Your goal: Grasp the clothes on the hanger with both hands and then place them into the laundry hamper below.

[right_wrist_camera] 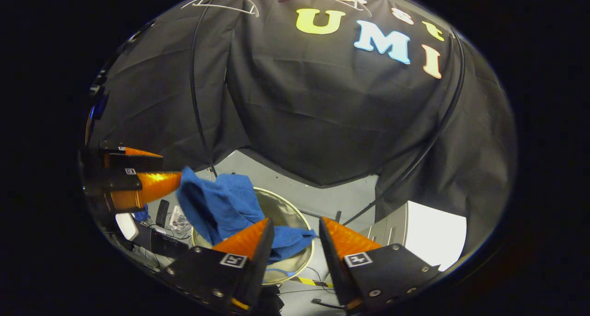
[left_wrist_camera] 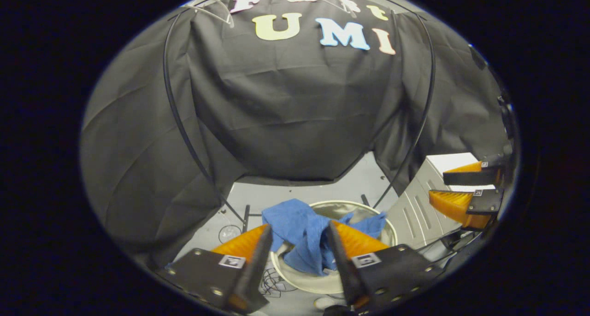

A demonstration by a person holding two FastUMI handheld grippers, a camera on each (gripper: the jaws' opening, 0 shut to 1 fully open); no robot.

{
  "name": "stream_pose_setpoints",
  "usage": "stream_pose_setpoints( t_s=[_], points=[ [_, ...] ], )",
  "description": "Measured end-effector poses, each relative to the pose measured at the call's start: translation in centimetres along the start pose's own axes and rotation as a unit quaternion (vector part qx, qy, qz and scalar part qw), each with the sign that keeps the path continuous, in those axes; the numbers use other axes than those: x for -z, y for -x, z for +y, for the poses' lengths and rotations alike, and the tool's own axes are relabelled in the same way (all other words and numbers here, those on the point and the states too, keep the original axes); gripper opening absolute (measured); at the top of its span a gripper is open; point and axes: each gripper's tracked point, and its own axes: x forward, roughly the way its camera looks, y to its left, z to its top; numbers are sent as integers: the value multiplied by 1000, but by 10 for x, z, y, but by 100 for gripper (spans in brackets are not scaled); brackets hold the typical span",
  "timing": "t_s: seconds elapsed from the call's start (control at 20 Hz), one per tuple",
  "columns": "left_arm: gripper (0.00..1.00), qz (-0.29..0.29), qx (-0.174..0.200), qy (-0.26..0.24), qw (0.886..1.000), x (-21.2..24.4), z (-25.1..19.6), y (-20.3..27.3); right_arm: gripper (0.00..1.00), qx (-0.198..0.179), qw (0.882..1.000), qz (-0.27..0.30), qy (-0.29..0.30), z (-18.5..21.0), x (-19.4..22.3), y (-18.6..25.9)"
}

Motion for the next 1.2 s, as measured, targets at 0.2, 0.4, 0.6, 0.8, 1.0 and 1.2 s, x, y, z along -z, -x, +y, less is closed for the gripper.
stream_pose_setpoints(
  t_s=[0.2, 0.4, 0.6, 0.8, 1.0, 1.2],
  points=[
    [92, -63, -17, 11, 998, -45, 24, 52, 95, 20, 998, -62, -27, -13, -30, 28],
    [92, -138, -27, 6, 990, -101, 40, 103, 95, 35, 988, -144, -53, -13, -72, 68],
    [84, -218, -29, 11, 975, -167, 47, 155, 95, 53, 973, -215, -65, -16, -123, 110],
    [97, -290, -29, 21, 956, -233, 61, 202, 96, 69, 959, -262, -84, -21, -161, 153],
    [97, -342, -30, 23, 939, -270, 74, 257, 95, 89, 944, -300, -103, -37, -187, 187],
    [96, -365, -36, 20, 930, -281, 86, 282, 96, 121, 928, -332, -119, -56, -195, 217]
  ],
)
